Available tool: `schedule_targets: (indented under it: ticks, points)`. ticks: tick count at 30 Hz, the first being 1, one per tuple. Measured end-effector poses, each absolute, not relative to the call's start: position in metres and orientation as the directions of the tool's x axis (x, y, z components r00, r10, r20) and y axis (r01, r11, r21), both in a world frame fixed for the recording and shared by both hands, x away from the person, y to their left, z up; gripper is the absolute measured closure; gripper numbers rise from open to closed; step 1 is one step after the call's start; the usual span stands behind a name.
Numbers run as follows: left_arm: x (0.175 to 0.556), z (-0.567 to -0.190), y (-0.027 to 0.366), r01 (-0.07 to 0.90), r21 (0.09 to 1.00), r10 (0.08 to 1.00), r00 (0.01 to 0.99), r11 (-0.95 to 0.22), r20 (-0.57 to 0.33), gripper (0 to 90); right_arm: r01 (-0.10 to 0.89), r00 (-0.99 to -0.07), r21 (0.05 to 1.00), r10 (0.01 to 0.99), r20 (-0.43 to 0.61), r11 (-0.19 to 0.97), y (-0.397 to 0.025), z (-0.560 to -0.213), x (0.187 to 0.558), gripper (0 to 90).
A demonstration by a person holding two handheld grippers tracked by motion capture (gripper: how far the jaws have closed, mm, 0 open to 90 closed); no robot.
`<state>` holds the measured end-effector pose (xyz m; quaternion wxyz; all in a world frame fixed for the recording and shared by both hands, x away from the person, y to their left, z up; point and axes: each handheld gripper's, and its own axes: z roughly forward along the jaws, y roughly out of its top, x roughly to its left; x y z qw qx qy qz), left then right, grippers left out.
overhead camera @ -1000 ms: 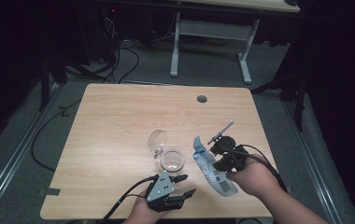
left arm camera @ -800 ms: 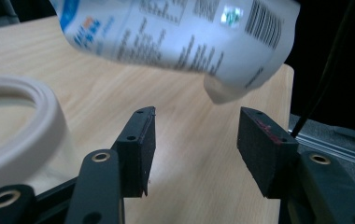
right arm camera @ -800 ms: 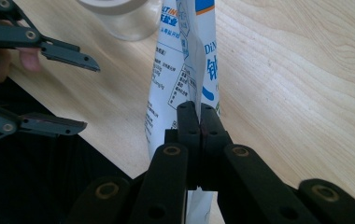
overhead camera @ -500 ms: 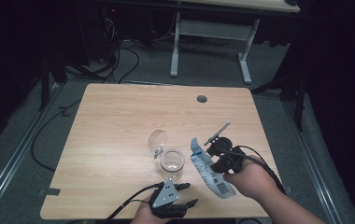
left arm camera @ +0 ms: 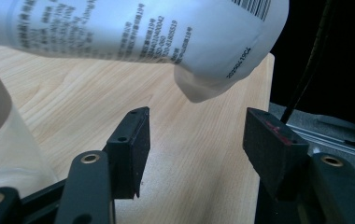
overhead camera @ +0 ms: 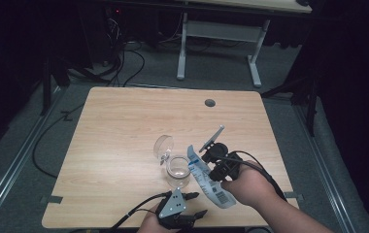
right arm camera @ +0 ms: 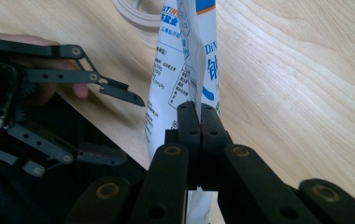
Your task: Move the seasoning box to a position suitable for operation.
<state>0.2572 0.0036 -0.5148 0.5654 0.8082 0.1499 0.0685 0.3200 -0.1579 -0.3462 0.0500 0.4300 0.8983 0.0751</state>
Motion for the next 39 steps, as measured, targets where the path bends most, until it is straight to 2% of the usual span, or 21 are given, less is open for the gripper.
schedule_targets:
  ticks: [10, 18, 25, 36, 39]
  points:
    - [0.258, -0.518, -0.002, 0.162, 0.938, 0.317, 0.946, -0.307, -0.06, 40.1, 0.762, -0.63, 0.188, 0.777, -0.006, 0.62, -0.148, -0.348, 0.314, 90.0]
    - [0.258, -0.52, -0.013, 0.156, 0.941, 0.308, 0.949, -0.299, -0.059, 34.3, 0.76, -0.63, 0.202, 0.776, -0.003, 0.618, -0.145, -0.344, 0.312, 90.0]
    - [0.259, -0.519, -0.021, 0.145, 0.946, 0.351, 0.936, -0.289, -0.037, 33.5, 0.758, -0.631, 0.216, 0.775, 0.009, 0.615, -0.138, -0.337, 0.312, 90.0]
    - [0.255, -0.515, -0.018, 0.117, 0.948, 0.4, 0.916, -0.297, 0.012, 57.3, 0.757, -0.632, 0.22, 0.775, 0.008, 0.615, -0.135, -0.338, 0.315, 90.0]
    - [0.255, -0.512, -0.018, 0.129, 0.943, 0.413, 0.91, -0.308, 0.01, 58.9, 0.761, -0.628, 0.218, 0.778, 0.012, 0.611, -0.136, -0.338, 0.317, 90.0]
